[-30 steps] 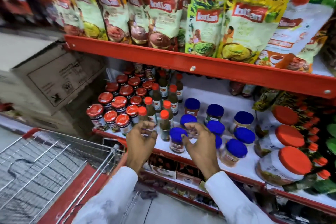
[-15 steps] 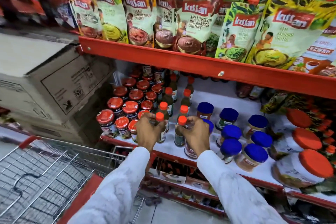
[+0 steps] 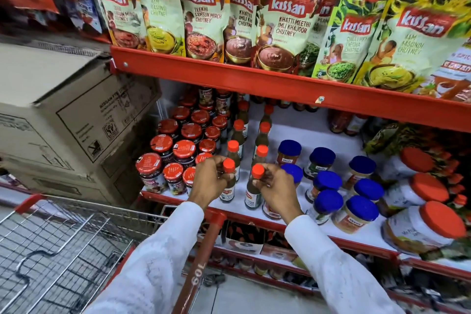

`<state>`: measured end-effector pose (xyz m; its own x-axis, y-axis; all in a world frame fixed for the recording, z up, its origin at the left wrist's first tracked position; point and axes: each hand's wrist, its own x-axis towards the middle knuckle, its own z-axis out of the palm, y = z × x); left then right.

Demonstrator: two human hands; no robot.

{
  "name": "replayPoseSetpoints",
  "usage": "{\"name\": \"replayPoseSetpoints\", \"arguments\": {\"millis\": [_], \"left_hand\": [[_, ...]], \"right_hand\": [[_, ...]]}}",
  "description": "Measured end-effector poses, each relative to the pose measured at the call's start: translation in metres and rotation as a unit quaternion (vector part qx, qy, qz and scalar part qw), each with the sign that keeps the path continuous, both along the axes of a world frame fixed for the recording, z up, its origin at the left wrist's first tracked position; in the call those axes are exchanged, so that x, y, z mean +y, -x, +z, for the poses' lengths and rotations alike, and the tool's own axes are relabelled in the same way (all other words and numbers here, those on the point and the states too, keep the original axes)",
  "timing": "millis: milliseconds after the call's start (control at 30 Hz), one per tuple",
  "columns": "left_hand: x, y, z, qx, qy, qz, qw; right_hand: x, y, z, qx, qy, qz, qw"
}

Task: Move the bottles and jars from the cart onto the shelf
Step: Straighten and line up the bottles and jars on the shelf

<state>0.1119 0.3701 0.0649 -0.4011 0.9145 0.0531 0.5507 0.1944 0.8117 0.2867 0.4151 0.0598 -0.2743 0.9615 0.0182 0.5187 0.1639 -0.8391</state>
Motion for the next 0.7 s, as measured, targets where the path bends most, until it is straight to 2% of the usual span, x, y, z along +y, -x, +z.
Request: {"name": "replayPoseSetpoints", "arguments": {"millis": [233,400,700], "left_hand": [[-0.007,-0.005,-0.004,-0.067,-0.013,0.032,0.997],[-0.009,-0.010,-0.010,-0.042,-0.019,0.080,0.996],[-0.011,-0.011,-0.009,-0.022,-0.031,0.066,0.997]], "right_hand": [[-0.011,0.000,-0.003,0.012,-0.028,-0.040,0.999],[-0.017,0.001,-0.006,0.035,-0.029,-0.076,0.996],[-0.010,0.001,-0.006,0.040,-0.004,-0.035,0.999]]}}
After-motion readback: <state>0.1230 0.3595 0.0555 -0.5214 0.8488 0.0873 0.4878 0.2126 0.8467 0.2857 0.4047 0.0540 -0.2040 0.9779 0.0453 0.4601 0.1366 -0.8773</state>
